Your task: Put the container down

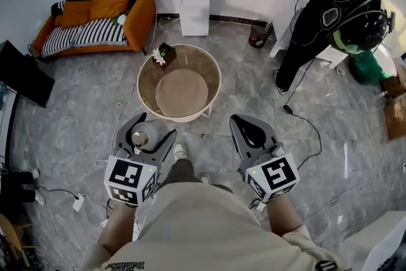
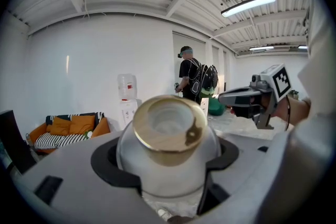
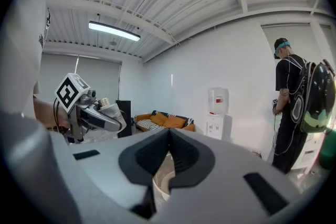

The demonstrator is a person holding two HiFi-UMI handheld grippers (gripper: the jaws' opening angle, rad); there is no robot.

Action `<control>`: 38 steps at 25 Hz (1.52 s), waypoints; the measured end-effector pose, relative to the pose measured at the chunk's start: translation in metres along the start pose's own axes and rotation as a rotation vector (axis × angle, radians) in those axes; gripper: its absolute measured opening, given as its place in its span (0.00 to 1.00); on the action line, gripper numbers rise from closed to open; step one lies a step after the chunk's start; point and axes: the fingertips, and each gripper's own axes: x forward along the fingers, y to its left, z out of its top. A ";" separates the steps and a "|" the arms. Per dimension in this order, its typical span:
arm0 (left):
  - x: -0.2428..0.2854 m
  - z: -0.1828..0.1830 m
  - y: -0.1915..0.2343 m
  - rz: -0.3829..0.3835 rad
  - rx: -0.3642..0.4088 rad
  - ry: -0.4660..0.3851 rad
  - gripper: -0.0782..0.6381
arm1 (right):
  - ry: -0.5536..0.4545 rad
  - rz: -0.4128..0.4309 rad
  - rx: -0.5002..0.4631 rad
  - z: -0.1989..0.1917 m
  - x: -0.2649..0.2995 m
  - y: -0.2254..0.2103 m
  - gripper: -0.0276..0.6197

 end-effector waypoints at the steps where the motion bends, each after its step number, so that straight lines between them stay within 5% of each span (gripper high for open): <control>1: 0.002 0.000 0.001 0.006 0.006 -0.002 0.58 | 0.000 0.002 -0.002 0.000 0.002 -0.002 0.04; 22: 0.100 0.002 0.083 0.008 -0.025 0.036 0.58 | 0.082 0.029 -0.030 -0.013 0.119 -0.059 0.04; 38: 0.211 0.027 0.241 -0.051 -0.005 0.100 0.58 | 0.147 -0.017 0.008 0.013 0.305 -0.101 0.04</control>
